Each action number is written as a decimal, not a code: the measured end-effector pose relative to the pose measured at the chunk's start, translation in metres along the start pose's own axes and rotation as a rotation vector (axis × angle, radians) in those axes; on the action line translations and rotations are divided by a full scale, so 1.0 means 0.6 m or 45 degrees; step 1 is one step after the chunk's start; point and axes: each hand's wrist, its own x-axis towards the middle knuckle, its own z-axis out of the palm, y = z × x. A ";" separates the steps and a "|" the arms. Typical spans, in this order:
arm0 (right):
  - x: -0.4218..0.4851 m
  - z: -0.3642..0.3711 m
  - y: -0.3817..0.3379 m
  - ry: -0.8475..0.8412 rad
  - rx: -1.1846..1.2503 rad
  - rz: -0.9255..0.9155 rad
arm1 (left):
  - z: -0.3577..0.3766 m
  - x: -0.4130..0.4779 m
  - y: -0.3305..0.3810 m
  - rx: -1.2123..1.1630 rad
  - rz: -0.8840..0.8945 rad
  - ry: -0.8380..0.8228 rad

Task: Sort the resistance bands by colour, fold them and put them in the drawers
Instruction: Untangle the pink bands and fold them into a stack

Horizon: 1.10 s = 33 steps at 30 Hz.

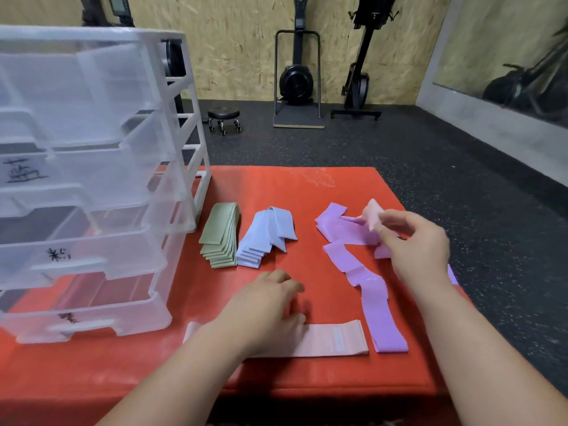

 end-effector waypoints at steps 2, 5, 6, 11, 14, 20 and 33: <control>-0.021 -0.018 -0.015 0.015 0.188 0.070 | -0.009 -0.007 0.012 -0.040 0.027 0.045; -0.043 -0.035 -0.029 0.002 0.319 0.175 | -0.021 -0.023 0.031 -0.110 0.053 0.149; -0.049 -0.039 -0.036 -0.027 0.384 0.213 | -0.025 -0.030 0.038 -0.135 0.061 0.188; -0.085 -0.048 -0.082 -0.185 0.640 0.246 | -0.043 -0.054 0.060 -0.260 0.055 0.361; -0.117 -0.035 -0.080 -0.278 0.646 0.286 | -0.045 -0.062 0.071 -0.432 -0.005 0.418; -0.129 0.009 -0.079 -0.275 0.773 0.459 | -0.044 -0.059 0.083 -1.028 -0.266 0.347; -0.066 0.073 -0.082 -0.780 0.750 0.316 | -0.047 0.013 0.047 -1.420 -0.295 0.480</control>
